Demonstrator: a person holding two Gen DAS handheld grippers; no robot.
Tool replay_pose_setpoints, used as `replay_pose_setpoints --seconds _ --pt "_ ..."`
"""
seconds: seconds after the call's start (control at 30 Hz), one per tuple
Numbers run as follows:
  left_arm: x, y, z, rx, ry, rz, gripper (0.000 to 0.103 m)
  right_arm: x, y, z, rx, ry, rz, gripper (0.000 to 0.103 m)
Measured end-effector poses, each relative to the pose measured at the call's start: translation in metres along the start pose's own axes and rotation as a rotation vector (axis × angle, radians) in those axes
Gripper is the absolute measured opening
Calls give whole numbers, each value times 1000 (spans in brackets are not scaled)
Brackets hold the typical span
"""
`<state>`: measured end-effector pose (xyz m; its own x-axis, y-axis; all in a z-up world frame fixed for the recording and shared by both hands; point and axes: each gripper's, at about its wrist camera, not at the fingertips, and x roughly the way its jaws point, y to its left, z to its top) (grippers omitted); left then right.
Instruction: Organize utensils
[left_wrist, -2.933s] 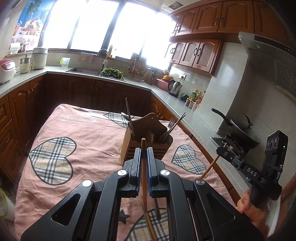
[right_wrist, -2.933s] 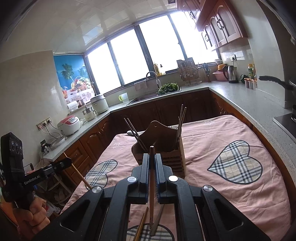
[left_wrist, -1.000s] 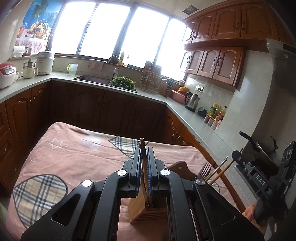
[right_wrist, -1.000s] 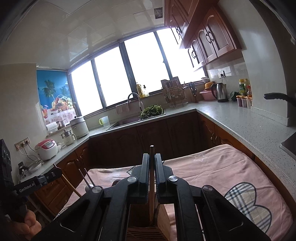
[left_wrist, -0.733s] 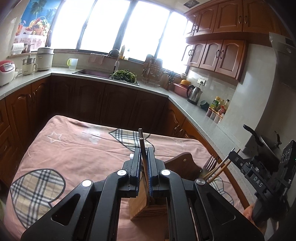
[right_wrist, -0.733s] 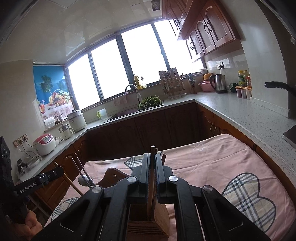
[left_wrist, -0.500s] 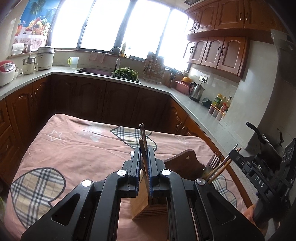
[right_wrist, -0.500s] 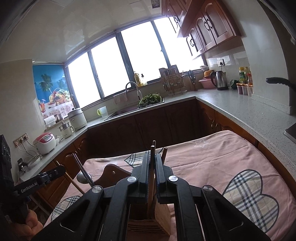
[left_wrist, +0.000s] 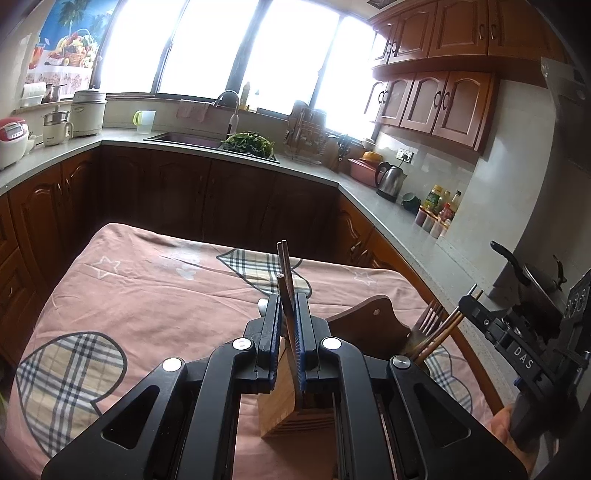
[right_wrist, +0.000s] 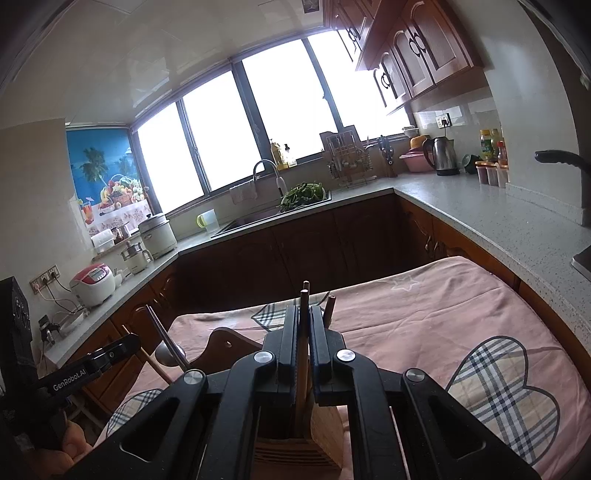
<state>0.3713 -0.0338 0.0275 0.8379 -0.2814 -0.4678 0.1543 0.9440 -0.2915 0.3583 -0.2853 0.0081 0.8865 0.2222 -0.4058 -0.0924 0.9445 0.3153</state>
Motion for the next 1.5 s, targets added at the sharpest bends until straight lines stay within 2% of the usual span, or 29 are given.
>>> replay_pose_setpoints --seconds 0.17,0.23,0.3,0.37,0.4,0.5,0.53,0.57,0.63,0.73,0.8,0.9,0.97,1.03,1.17,1.5 --pt "0 3 1 -10 11 -6 11 -1 -1 0 9 8 9 7" --pt "0 3 2 -13 13 -4 17 -1 -2 1 16 9 14 7" --pt "0 4 1 -15 13 2 32 -1 -3 1 21 10 17 8" --pt "0 6 1 -19 7 12 38 -3 -3 2 26 7 17 10" --pt "0 7 1 -21 8 13 38 -4 -3 2 28 3 19 11" --pt "0 7 1 -22 16 14 43 -8 -1 4 30 -10 31 21" --pt "-1 7 1 -21 16 14 44 -10 0 5 28 -18 31 31" --pt "-1 7 1 -19 15 15 47 -12 1 6 25 -27 25 47" --pt "-3 6 0 -14 12 19 51 -17 2 7 20 -50 22 59" --pt "-6 5 -1 -5 11 25 57 -23 2 9 24 -66 21 62" --pt "-8 5 -2 -6 11 35 75 -25 1 9 29 -72 13 68" --pt "-13 4 -4 -2 6 63 93 -27 -2 8 36 -72 10 74" --pt "-16 4 -6 2 9 78 101 -28 -3 5 38 -68 9 86" --pt "-19 3 -7 7 11 89 103 -31 -4 3 35 -70 9 94" --pt "-27 3 -12 17 26 103 103 -38 -3 -3 30 -60 18 102" --pt "-67 7 -31 -10 30 88 103 -73 2 -12 36 -63 47 102"
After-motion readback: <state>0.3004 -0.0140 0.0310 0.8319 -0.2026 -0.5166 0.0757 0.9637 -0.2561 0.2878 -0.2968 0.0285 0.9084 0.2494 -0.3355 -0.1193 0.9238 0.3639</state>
